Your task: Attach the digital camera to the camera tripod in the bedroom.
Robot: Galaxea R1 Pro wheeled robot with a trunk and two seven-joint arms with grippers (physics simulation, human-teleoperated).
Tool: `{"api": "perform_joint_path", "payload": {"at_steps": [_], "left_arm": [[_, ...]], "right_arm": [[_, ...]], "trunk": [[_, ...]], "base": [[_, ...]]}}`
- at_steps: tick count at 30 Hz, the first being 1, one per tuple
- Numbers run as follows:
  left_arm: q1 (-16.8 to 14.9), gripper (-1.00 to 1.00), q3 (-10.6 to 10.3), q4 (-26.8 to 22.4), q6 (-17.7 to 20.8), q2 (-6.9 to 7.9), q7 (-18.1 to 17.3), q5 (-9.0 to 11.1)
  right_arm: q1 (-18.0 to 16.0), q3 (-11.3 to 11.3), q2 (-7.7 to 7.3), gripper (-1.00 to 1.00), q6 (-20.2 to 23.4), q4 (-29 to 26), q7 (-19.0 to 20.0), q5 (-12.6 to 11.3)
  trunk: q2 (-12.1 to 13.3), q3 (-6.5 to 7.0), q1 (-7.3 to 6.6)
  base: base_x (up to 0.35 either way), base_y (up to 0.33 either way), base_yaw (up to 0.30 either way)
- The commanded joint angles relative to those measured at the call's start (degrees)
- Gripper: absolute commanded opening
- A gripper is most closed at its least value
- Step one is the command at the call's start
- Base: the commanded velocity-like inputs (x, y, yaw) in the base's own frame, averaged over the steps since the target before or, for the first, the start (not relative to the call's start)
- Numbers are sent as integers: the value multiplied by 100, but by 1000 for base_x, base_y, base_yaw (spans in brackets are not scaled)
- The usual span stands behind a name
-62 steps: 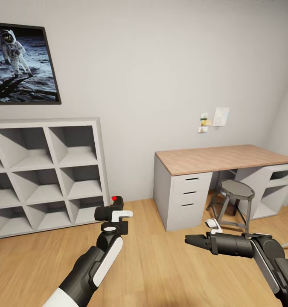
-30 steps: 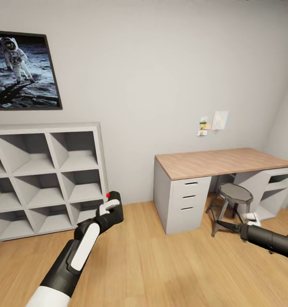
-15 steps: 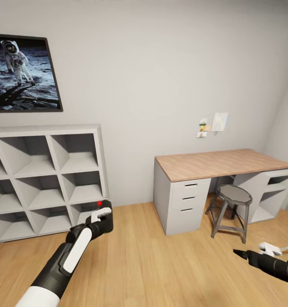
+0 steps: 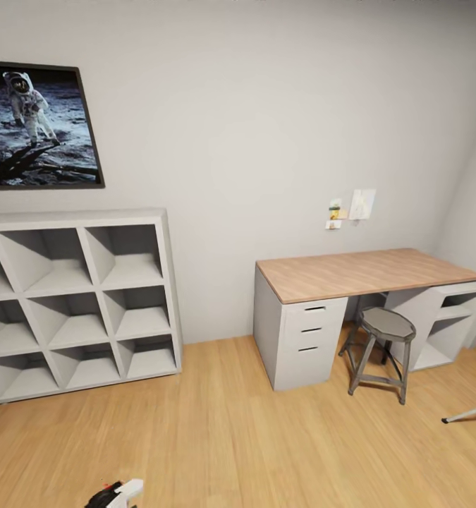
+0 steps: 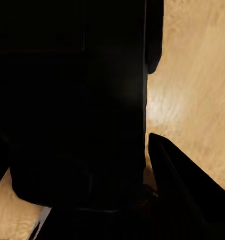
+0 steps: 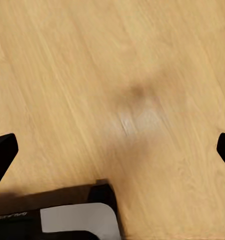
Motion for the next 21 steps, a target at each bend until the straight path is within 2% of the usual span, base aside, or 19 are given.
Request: {"api": "perform_joint_path", "payload": {"at_steps": [1,3,4,6,7,8,9,14,20,21], "left_arm": [[-3,-100,-65,29,-160,13,20,19],[91,-100,-67,540,-779,106,-41,-84],[234,-100,-68,677,-990,140,-149,-112],[426,-100,-68,762,-1143,160,-324,-136],[630,-100,-68,816,-1245,173,-555,-158],[726,-100,-68,835,-1283,176,-684,-166],[1082,-100,-68,892,-1402,182,-1286,-176],[1347,-100,-68,915,-1481,148,-1624,-171],[1404,-100,-74,919,-1494,71,-1687,-198],[1420,-100,-76,919,-1556,28,-1702,-355]], "right_arm": [[-5,-47,10,100,-123,194,-52,90],[-5,-24,48,100,-612,858,-292,406],[-5,-7,57,100,-766,1094,-378,628],[-3,7,73,100,-862,1255,-472,860],[11,14,112,100,-920,1361,-587,1071],[29,16,146,100,-939,1399,-651,1160],[232,23,336,100,-1017,1500,-1035,1420],[647,26,542,100,-1098,1542,-1426,1527],[900,21,600,100,-1292,1549,-1496,1531],[948,3,606,100,-1396,1550,-1514,1512]], "trunk": [[36,13,-22],[116,48,-66],[156,66,-88],[236,102,-132],[277,120,-154],[317,138,-176],[357,156,-198],[557,246,-308],[798,354,-440],[838,372,-462]], "base": [[0,0,0],[0,0,0],[0,0,0],[0,0,0],[0,0,0],[0,0,0],[0,0,0],[0,0,0],[0,0,0],[0,0,0]]}}
